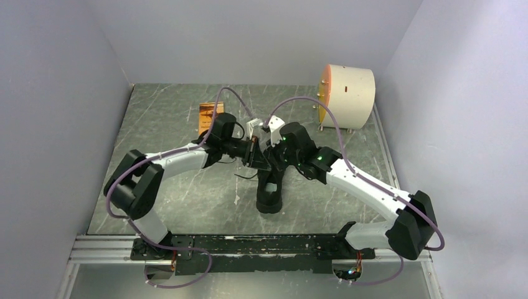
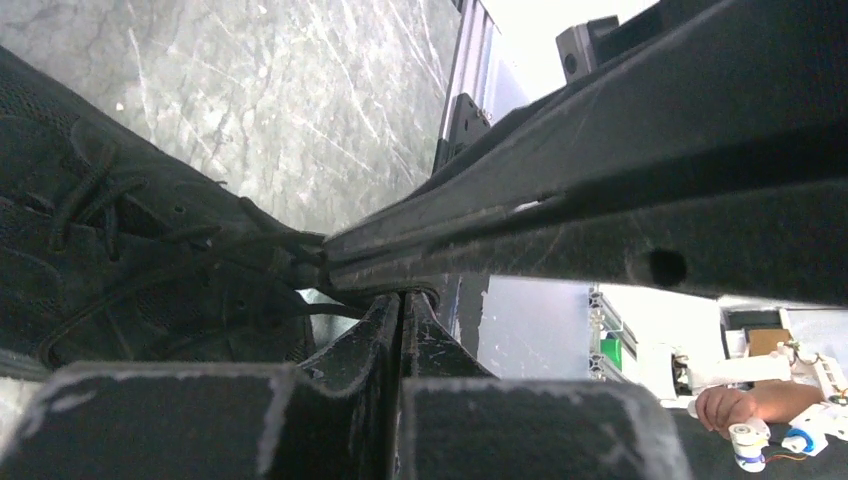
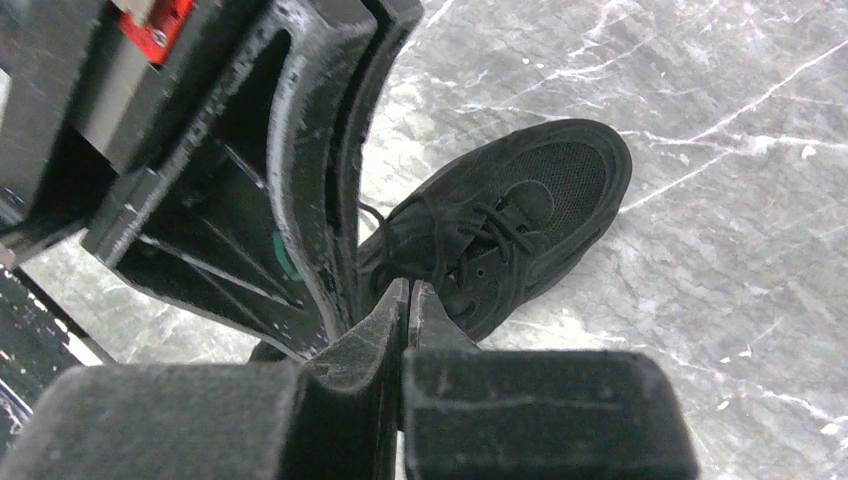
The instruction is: Tie the shoes
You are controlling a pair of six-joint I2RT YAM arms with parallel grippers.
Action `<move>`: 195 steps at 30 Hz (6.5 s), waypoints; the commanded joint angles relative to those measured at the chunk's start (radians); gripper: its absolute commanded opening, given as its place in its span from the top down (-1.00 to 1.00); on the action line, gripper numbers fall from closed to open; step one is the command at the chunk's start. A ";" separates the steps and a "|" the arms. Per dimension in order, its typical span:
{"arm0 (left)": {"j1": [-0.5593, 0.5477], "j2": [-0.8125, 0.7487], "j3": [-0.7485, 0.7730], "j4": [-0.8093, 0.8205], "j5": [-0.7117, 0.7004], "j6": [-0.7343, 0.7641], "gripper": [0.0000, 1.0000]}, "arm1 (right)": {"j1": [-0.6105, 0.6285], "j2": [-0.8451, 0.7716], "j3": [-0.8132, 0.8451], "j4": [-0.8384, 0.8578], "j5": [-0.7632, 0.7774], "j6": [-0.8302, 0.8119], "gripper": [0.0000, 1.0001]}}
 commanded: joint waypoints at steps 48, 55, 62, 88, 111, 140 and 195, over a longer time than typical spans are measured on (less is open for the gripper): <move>0.003 0.253 0.080 0.151 0.178 -0.133 0.90 | -0.155 -0.313 -0.416 0.224 -0.529 -0.834 0.35; 0.002 0.269 0.053 0.241 0.197 -0.197 0.91 | -0.152 -0.269 -0.433 0.253 -0.538 -0.847 0.35; 0.002 0.270 0.041 0.258 0.199 -0.209 0.91 | -0.143 -0.226 -0.454 0.333 -0.516 -0.823 0.26; 0.179 -0.026 0.050 -0.289 -0.277 0.205 -0.53 | -0.123 -0.056 -0.055 -0.234 -0.355 -0.030 1.00; -0.044 0.138 -0.062 -0.181 -0.665 0.597 -0.29 | -0.124 -0.172 -0.143 -0.072 -0.317 0.373 1.00; -0.104 -0.014 -0.091 -0.524 -0.974 0.181 0.91 | -0.127 0.078 0.248 -1.009 -0.274 0.709 1.00; -0.102 -0.371 0.045 -0.791 -1.054 0.167 0.90 | -0.189 -0.187 -0.226 -0.508 -0.226 0.617 0.11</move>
